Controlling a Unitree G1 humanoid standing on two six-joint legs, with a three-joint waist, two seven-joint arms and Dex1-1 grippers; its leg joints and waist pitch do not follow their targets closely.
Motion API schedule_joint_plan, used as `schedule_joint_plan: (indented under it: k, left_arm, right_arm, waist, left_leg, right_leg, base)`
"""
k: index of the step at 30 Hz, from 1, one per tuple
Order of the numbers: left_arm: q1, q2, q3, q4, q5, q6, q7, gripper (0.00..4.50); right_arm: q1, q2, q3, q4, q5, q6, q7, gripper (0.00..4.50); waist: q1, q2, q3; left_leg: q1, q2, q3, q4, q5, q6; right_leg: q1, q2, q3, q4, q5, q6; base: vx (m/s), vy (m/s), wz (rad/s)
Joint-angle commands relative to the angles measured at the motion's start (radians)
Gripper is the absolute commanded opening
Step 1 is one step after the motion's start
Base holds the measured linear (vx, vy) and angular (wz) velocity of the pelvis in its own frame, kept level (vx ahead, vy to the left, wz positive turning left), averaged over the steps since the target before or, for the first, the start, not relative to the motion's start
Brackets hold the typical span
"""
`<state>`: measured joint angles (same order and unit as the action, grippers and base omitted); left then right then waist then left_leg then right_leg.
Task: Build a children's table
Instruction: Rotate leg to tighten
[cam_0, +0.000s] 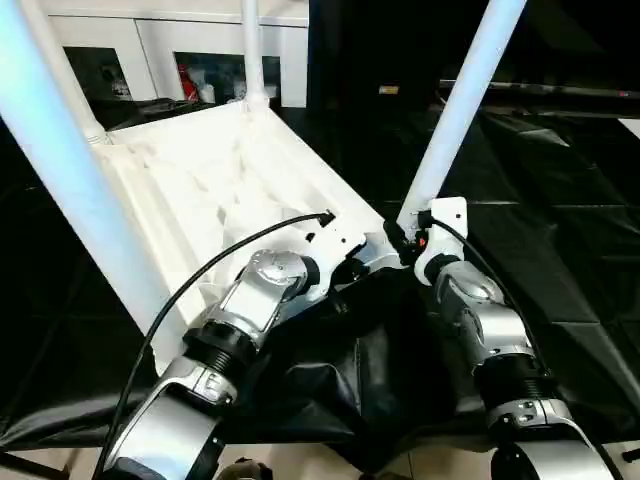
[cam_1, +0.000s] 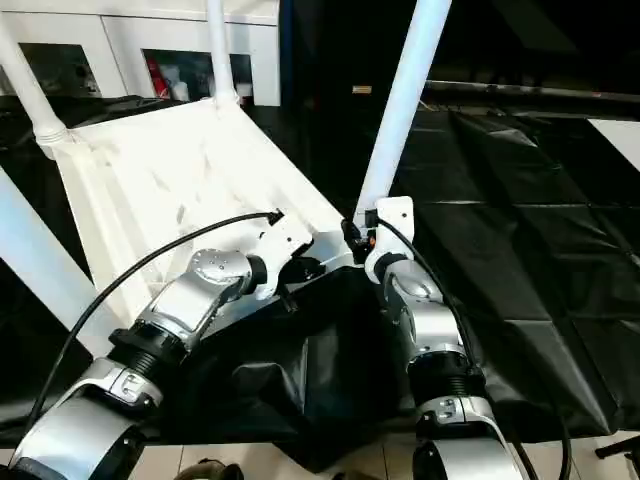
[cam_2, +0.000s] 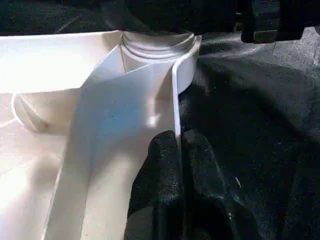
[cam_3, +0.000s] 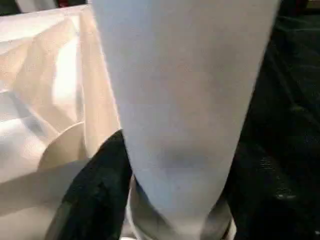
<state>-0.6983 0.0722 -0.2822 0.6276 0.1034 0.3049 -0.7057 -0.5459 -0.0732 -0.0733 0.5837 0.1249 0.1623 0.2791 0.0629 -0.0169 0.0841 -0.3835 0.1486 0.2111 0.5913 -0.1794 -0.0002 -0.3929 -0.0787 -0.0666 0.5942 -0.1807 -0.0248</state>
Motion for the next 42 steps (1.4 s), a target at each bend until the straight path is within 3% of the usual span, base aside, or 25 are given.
schedule_joint_plan:
  k: [1,6,8,16,20,25,27,34,40,42]
  left_arm:
    - [0.000,-0.003,-0.018,0.002,-0.023,-0.059,-0.046,0.00]
    - [0.030,0.076,-0.027,-0.042,-0.038,-0.069,-0.171,0.00]
    - [0.044,0.107,-0.029,-0.064,-0.053,-0.084,-0.230,0.00]
    - [0.110,0.224,-0.034,-0.184,-0.151,-0.097,-0.488,0.00]
    - [0.129,0.263,-0.040,-0.221,-0.169,-0.078,-0.550,0.00]
    - [0.134,0.269,-0.038,-0.230,-0.172,-0.076,-0.560,0.00]
    - [0.137,0.274,-0.038,-0.236,-0.173,-0.073,-0.566,0.00]
    - [0.138,0.275,-0.037,-0.237,-0.170,-0.072,-0.555,0.00]
    - [0.100,0.231,-0.029,-0.155,-0.101,-0.081,-0.393,0.00]
    - [0.066,0.186,-0.018,-0.095,-0.064,-0.075,-0.269,0.00]
  right_arm:
    - [0.031,0.014,0.066,0.008,0.018,0.031,0.113,2.97]
    - [0.060,-0.107,0.092,-0.075,0.068,0.040,0.359,3.07]
    - [0.075,-0.162,0.108,-0.105,0.076,0.037,0.450,3.07]
    - [0.143,-0.333,0.153,-0.236,0.115,0.034,0.745,3.07]
    - [0.153,-0.365,0.162,-0.257,0.138,0.049,0.812,3.07]
    - [0.151,-0.361,0.166,-0.257,0.145,0.063,0.832,2.69]
    - [0.152,-0.361,0.172,-0.259,0.146,0.071,0.846,2.32]
    - [0.165,-0.362,0.184,-0.267,0.145,0.076,0.862,2.13]
    - [0.155,-0.287,0.145,-0.206,0.112,0.067,0.666,2.07]
    - [0.147,-0.234,0.132,-0.154,0.068,0.050,0.513,2.05]
  waist:
    - [0.004,-0.005,-0.059]
    - [0.010,-0.006,-0.060]
    - [0.009,-0.003,-0.060]
    - [0.028,0.003,-0.061]
    - [0.035,0.004,-0.061]
    - [0.035,0.002,-0.060]
    - [0.035,0.002,-0.062]
    - [0.036,0.002,-0.064]
    - [0.030,-0.001,-0.063]
    - [0.023,-0.003,-0.060]
  left_leg:
    - [0.024,0.092,-0.055,-0.086,-0.281,0.008]
    - [0.020,0.093,-0.052,-0.084,-0.241,0.040]
    - [0.021,0.095,-0.051,-0.083,-0.229,0.049]
    - [0.024,0.100,-0.046,-0.080,-0.185,0.071]
    - [0.022,0.102,-0.045,-0.080,-0.184,0.069]
    - [0.023,0.100,-0.046,-0.080,-0.198,0.054]
    - [0.023,0.101,-0.046,-0.080,-0.188,0.055]
    - [0.023,0.099,-0.045,-0.076,-0.168,0.063]
    - [0.022,0.098,-0.046,-0.077,-0.180,0.055]
    - [0.027,0.094,-0.048,-0.080,-0.231,0.015]
  right_leg:
    - [0.029,-0.103,0.059,-0.090,-0.339,-0.168]
    - [0.035,-0.102,0.059,-0.082,-0.280,-0.184]
    - [0.031,-0.102,0.059,-0.081,-0.269,-0.193]
    - [0.031,-0.098,0.059,-0.067,-0.187,-0.236]
    - [0.031,-0.099,0.057,-0.062,-0.179,-0.250]
    - [0.031,-0.102,0.058,-0.067,-0.218,-0.241]
    - [0.031,-0.100,0.058,-0.065,-0.208,-0.241]
    - [0.032,-0.101,0.058,-0.063,-0.191,-0.243]
    - [0.030,-0.100,0.058,-0.067,-0.214,-0.239]
    - [0.027,-0.102,0.057,-0.079,-0.311,-0.220]
  base:
    - [0.000,0.000,0.00]
    - [0.000,0.000,0.00]
    - [0.000,0.000,0.00]
    - [0.000,0.000,0.00]
    - [0.000,0.000,0.00]
    - [0.000,0.000,0.00]
    - [0.000,0.000,0.00]
    - [0.000,0.000,0.00]
    - [0.000,0.000,0.00]
    - [0.000,0.000,0.00]
